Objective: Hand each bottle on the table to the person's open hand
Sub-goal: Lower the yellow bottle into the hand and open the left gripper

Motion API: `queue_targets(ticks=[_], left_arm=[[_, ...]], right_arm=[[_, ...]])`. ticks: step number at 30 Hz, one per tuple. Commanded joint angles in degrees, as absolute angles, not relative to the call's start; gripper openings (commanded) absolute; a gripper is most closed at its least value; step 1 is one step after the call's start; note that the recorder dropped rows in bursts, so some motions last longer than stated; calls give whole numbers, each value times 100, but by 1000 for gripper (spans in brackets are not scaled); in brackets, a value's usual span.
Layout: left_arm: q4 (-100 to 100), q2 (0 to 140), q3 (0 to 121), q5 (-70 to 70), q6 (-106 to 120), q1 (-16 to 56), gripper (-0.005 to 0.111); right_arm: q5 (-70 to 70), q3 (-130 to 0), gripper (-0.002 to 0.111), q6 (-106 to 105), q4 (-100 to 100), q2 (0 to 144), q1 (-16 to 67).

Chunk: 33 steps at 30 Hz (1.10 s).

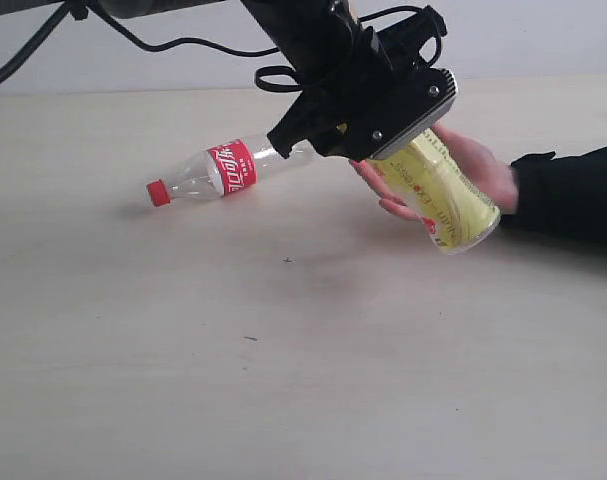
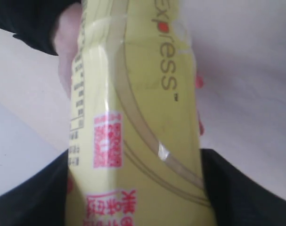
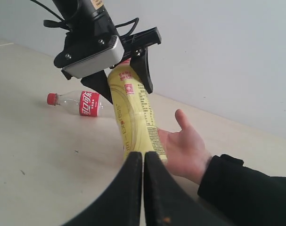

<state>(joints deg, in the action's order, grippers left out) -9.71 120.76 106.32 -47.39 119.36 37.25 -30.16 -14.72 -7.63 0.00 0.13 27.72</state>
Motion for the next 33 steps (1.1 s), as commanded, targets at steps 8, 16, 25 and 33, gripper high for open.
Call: queue_targets(ticks=[8, 16, 25, 33], left_arm=[[-1459, 12715, 11777, -5164, 12013, 3735, 0], [-1421, 13134, 11873, -4838, 12013, 3735, 0], [-1408, 13478, 11883, -4407, 12013, 3710, 0], [-1456, 13561, 11883, -4267, 11929, 3710, 0]], right_arm=[[-2936, -1439, 2, -748, 0, 0, 2794], [-2936, -1439, 2, -748, 0, 0, 2794], [-2936, -1439, 2, -738, 0, 0, 2794], [-2936, -1439, 2, -749, 0, 0, 2794]])
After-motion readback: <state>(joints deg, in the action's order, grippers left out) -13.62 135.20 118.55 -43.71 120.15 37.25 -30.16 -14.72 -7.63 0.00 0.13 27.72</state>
